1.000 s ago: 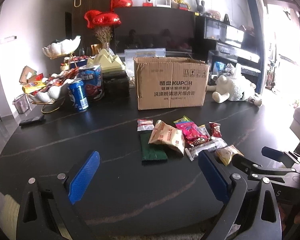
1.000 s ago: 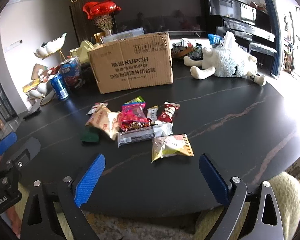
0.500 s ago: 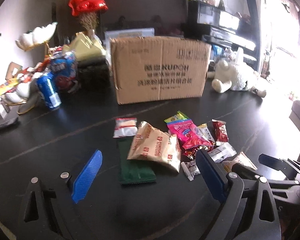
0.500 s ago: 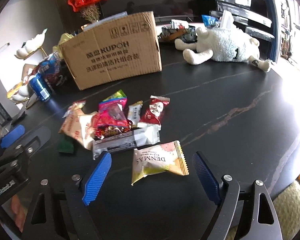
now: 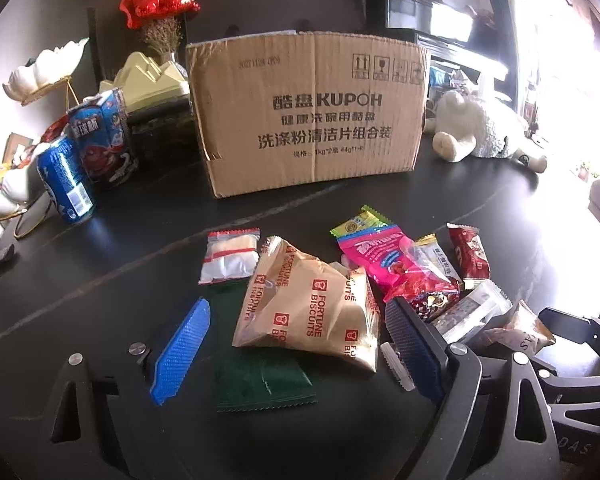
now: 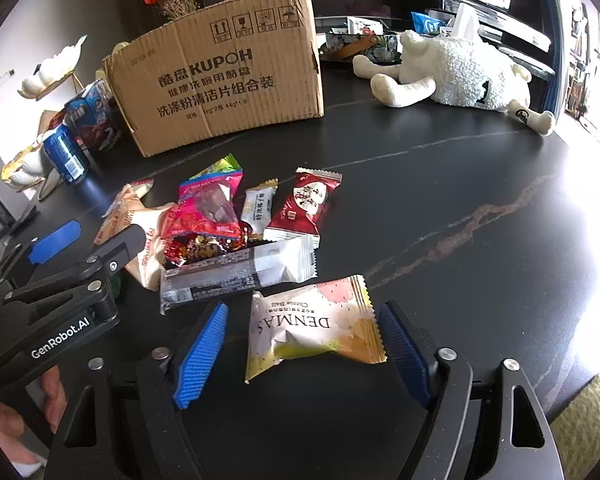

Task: Organize snacks
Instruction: 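Grasp the tan Fortune Biscuits bag with the left tool while the right tool grasps the yellow DENMA packet, then lift both held packets and carry them over the cardboard box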

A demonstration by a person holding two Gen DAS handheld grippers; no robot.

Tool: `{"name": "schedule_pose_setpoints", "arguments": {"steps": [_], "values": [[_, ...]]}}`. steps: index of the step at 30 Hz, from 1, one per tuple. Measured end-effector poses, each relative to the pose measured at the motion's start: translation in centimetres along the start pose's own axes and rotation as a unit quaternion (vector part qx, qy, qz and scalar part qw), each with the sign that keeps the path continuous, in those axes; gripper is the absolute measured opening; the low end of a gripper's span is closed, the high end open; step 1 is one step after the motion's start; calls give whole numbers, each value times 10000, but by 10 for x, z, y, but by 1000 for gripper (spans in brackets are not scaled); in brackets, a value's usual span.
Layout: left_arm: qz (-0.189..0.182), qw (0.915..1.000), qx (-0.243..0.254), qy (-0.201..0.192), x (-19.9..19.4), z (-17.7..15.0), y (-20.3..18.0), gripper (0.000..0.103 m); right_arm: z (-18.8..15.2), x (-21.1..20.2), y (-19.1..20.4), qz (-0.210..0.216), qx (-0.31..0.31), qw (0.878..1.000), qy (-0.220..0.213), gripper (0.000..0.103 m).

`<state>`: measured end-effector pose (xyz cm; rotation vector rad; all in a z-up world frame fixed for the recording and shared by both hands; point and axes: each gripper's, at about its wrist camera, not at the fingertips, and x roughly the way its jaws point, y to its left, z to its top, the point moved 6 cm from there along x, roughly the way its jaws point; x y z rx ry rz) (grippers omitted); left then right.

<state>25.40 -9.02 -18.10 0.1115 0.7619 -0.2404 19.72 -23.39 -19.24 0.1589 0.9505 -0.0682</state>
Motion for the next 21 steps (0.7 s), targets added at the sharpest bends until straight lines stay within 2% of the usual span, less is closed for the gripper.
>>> {"name": "schedule_pose_setpoints", "arguments": {"steps": [5, 8, 11, 16, 21], "values": [[-162, 9997, -73, 147, 6, -3, -2, 79, -1, 2, -2, -57, 3, 10000, -8, 68], [-199, 9995, -69, 217, 8, -5, -4, 67, -1, 2, -2, -71, -13, 10000, -21, 63], [-224, 9994, -70, 256, 8, -8, -4, 66, -1, 1, -1, -87, -17, 9999, -47, 57], [-249, 9995, -50, 178, 4, -8, -4, 62, -1, 0, -2, -34, 28, 10000, -76, 54], [-282, 9995, -50, 114, -2, -6, -5, 52, 1, -6, 0, -28, 10, 9998, -199, 53]]}}
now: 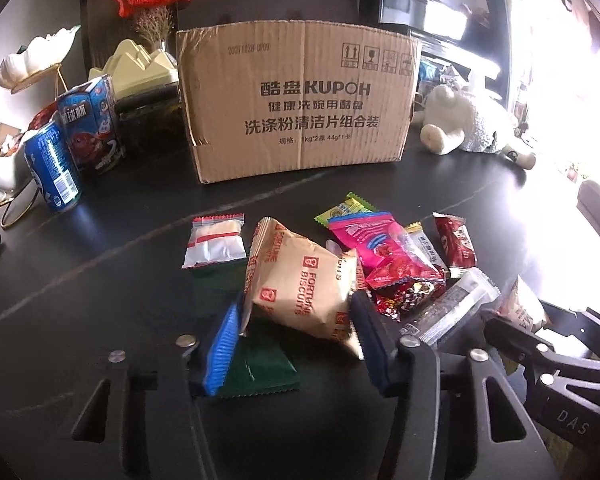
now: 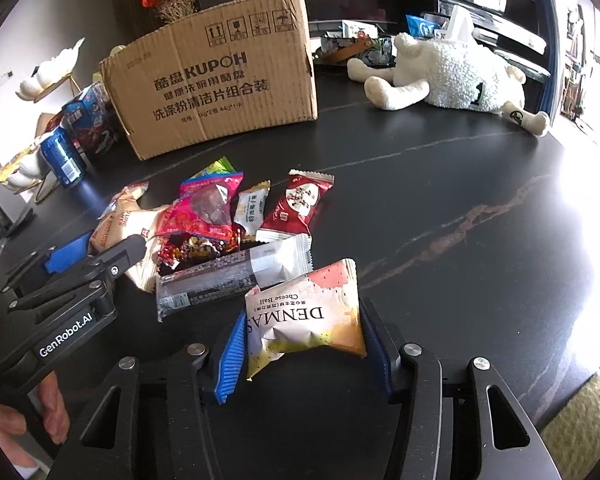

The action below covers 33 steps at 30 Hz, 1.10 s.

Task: Organize snacks
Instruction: 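Lift both held packets and carry them over the cardboard box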

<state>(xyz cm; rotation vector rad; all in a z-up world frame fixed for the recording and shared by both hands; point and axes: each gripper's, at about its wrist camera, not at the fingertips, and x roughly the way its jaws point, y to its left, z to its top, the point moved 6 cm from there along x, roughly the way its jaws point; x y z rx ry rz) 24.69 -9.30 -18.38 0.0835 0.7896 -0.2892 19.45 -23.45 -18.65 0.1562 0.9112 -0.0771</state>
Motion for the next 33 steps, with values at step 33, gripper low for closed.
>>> {"name": "schedule_pose_setpoints", "arguments": {"steps": [33], "values": [[-121, 9966, 65, -818, -99, 73, 2, 49, 85, -84, 27, 626, -499, 9917, -1004, 53]]}}
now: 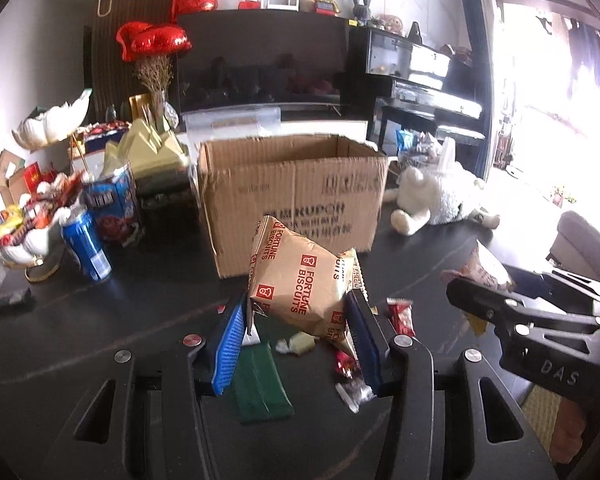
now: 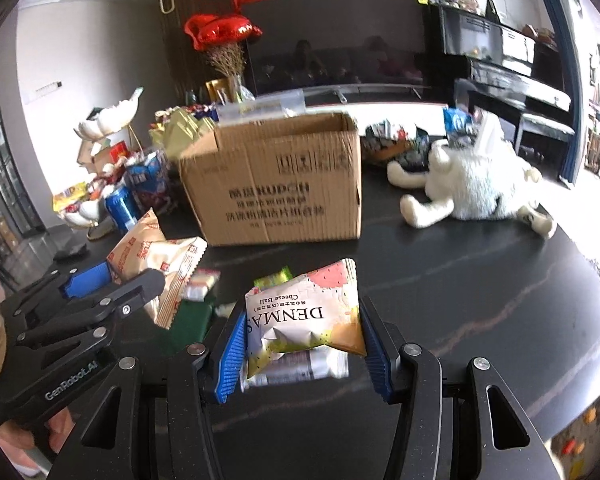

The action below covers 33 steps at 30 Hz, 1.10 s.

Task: Organize snacks
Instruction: 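Lift both held packets and carry them over the cardboard box, then open the left tool to drop the biscuits bag while the right tool drops the DENMA packet into the box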

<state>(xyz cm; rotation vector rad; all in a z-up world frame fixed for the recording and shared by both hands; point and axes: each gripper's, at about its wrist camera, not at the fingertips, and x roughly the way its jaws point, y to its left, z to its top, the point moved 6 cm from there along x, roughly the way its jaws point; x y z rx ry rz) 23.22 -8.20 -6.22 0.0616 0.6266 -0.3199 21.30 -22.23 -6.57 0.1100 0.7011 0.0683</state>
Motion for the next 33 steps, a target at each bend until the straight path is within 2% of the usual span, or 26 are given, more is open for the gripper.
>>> {"name": "schedule_pose_setpoints", "arguments": {"steps": [15, 20, 28, 33], "values": [[147, 9996, 110, -223, 23, 95, 29, 49, 113, 27, 15, 179, -523, 9972, -495, 53], [95, 9998, 149, -93, 43, 122, 39, 49, 146, 49, 24, 253, -704, 9960, -493, 53], [59, 9999, 8, 133, 84, 142, 59, 49, 172, 91, 34, 440, -761, 9958, -248, 53], [82, 9996, -18, 260, 112, 151, 68, 49, 180, 117, 36, 338, -850, 9956, -178, 53]]}}
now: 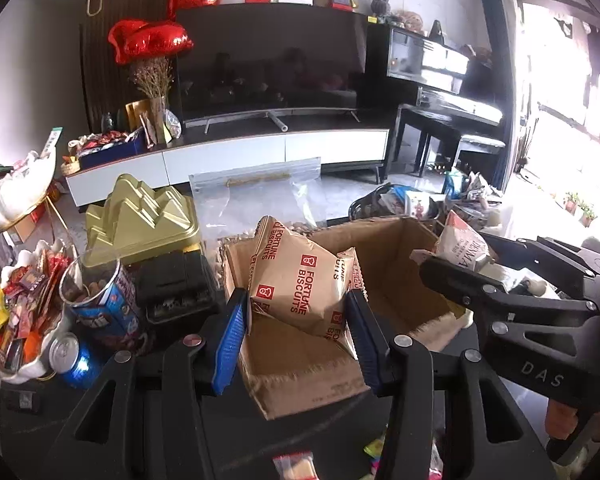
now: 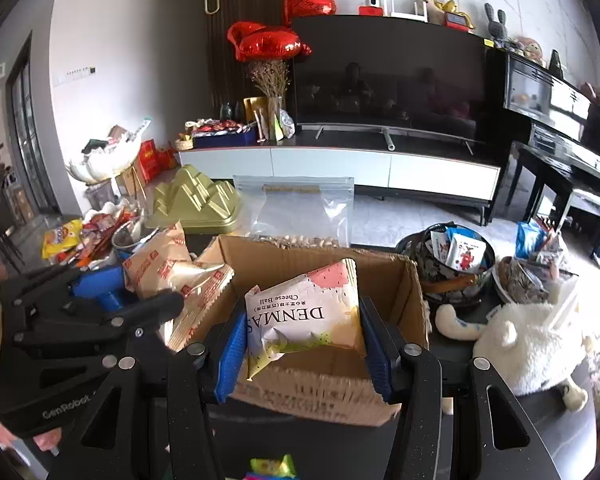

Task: Organize snacks
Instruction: 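Open the left tool to drop the biscuits bag while the right tool drops the DENMA packet into the box, then move both tools back down to the remaining snacks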

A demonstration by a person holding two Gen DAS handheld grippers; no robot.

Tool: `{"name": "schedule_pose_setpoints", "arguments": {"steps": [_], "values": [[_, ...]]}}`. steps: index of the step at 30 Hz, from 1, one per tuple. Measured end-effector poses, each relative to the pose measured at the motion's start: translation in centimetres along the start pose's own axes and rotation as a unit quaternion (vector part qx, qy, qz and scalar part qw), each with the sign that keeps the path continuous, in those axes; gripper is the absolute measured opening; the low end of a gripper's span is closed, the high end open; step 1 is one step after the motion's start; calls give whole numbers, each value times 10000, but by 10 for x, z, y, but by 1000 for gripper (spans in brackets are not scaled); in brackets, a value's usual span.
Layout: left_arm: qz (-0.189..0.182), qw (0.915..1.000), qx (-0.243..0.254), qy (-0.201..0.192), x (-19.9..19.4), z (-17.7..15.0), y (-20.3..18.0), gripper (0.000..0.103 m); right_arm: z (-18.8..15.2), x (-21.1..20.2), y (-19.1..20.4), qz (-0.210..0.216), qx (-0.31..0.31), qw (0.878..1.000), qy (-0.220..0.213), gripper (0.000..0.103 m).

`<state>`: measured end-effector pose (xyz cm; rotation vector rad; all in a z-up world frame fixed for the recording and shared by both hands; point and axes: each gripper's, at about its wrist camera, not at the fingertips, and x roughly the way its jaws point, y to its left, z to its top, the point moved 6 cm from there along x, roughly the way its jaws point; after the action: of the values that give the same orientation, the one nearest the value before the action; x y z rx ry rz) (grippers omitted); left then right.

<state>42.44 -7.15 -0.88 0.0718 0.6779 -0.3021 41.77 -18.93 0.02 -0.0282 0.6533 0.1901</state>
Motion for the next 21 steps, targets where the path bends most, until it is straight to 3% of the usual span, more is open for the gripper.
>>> {"name": "schedule_pose_setpoints", "arguments": {"steps": [4, 7, 9, 16, 21], "values": [[-37, 9997, -142, 169, 23, 4, 4, 56, 3, 20, -8, -42, 53, 9999, 89, 54], [59, 9995, -257, 188, 28, 3, 10, 62, 1, 31, -16, -232, 137, 9996, 115, 66], [142, 9994, -294, 142, 23, 0, 13, 72, -2, 31, -19, -319, 131, 9993, 114, 67], [566, 9978, -344, 70, -17, -18, 15, 79, -18, 4, -12, -307, 74, 9995, 66, 67], [624, 9973, -385, -53, -51, -33, 12, 79, -35, -24, 1, -168, 77, 9998, 19, 67]]}}
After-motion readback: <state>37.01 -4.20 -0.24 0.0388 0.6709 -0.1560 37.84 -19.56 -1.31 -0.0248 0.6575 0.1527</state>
